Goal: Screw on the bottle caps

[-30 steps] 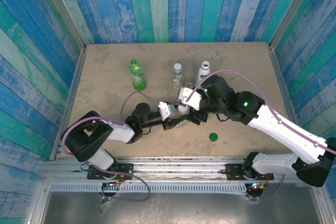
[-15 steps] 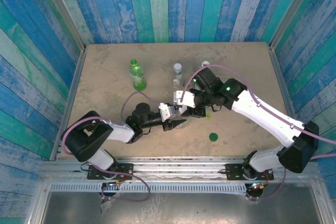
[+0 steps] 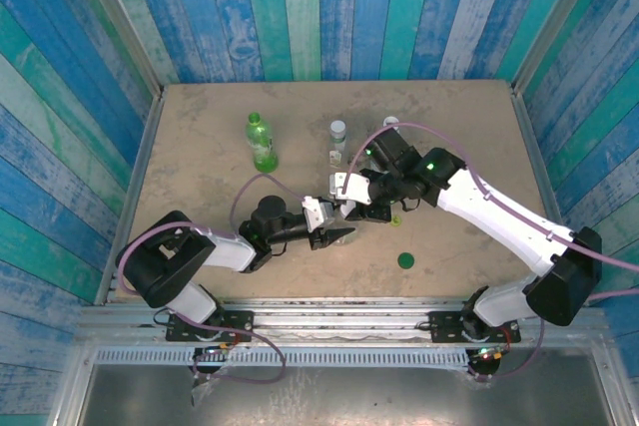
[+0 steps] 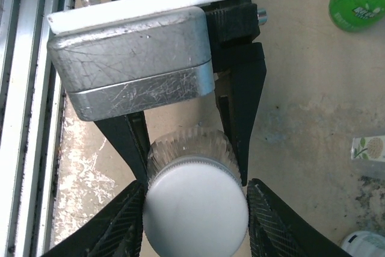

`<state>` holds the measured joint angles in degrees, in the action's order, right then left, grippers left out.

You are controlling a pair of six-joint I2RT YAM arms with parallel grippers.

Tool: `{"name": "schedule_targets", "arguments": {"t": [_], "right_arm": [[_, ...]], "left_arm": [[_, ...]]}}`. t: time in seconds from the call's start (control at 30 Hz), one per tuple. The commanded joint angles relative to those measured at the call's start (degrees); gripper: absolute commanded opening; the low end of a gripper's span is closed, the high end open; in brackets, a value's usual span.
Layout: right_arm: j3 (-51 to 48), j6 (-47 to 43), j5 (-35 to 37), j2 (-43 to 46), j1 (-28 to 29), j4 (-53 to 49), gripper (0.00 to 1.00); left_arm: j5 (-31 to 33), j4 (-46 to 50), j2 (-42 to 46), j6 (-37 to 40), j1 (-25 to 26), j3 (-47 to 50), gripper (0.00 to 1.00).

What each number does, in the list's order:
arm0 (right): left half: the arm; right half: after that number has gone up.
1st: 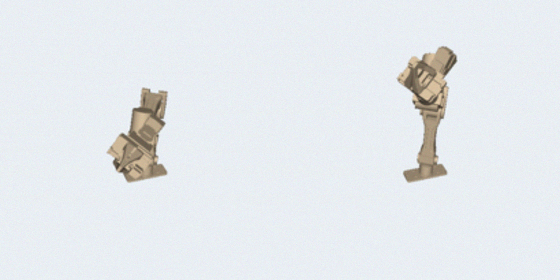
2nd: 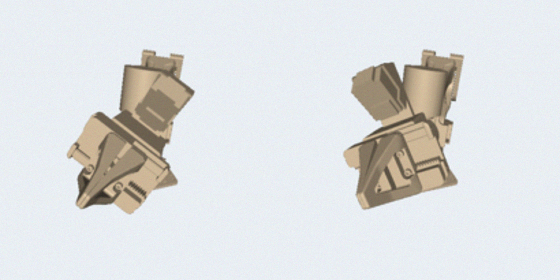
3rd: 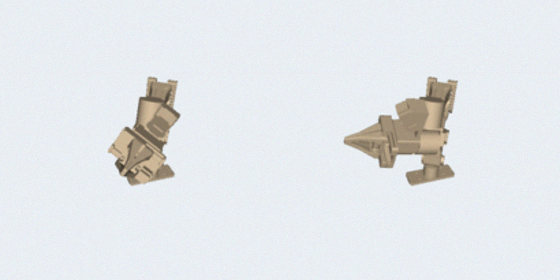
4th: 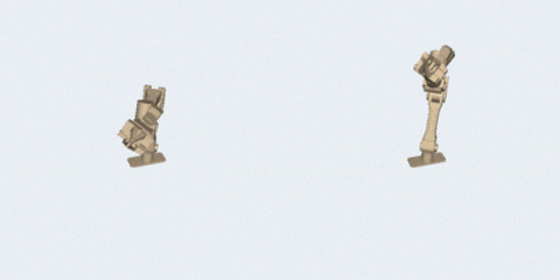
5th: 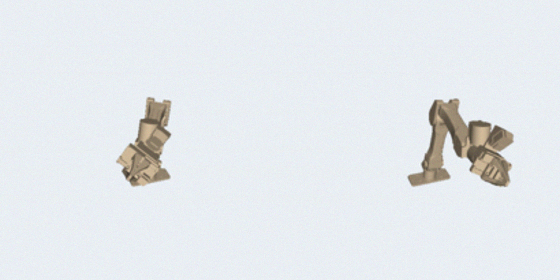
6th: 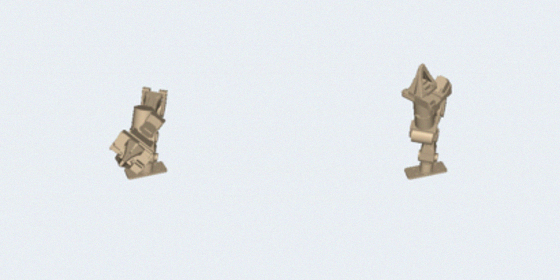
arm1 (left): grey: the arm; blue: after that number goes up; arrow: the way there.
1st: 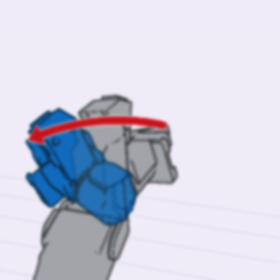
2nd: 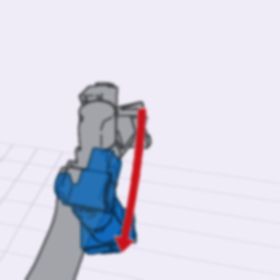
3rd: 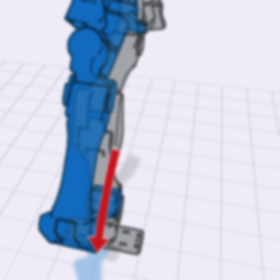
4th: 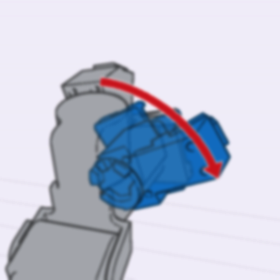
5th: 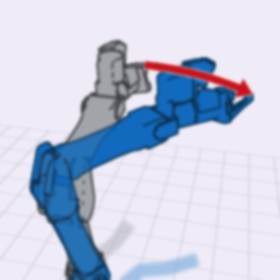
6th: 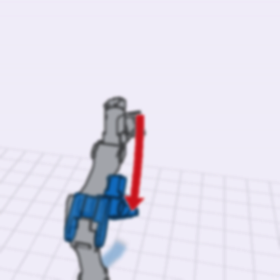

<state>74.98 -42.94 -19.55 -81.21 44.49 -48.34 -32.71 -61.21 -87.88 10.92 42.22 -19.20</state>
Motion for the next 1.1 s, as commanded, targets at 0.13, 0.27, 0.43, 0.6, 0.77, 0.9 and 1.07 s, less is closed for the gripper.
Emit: {"name": "schedule_targets", "arguments": {"t": [0.13,0.27,0.43,0.6,0.77,0.9,1.07], "right_arm": [[1.8,1.9,-0.3,-0.3,-0.3,-2.2,0.36],[1.9,10.0,-0.2,-0.3,-0.2,-1.3,0.31],[-3.0,21.0,4.4,2.6,1.8,3.5,0.27],[-3.5,25.4,8.7,3.7,2.4,4.1,0.27],[-4.9,21.7,6.4,7.2,2.5,5.8,0.60],[-9.5,20.2,3.4,12.8,2.4,11.8,0.72],[-18.8,21.5,2.1,20.2,2.1,23.4,0.74]], "left_arm": [[0.4,-0.6,1.2,0.0,0.0,-0.1,0.56],[2.9,-1.4,0.9,-1.4,0.0,-0.4,0.55],[3.6,-1.2,0.7,-1.4,0.0,-0.4,0.55],[3.9,-1.0,0.8,-1.4,0.0,-0.3,0.55],[2.8,-0.5,0.7,-1.7,0.0,-0.5,0.55],[1.4,-3.3,0.1,-3.8,0.0,-0.1,0.55],[-0.3,-4.4,-0.2,-5.0,0.0,-0.3,0.55]]}}
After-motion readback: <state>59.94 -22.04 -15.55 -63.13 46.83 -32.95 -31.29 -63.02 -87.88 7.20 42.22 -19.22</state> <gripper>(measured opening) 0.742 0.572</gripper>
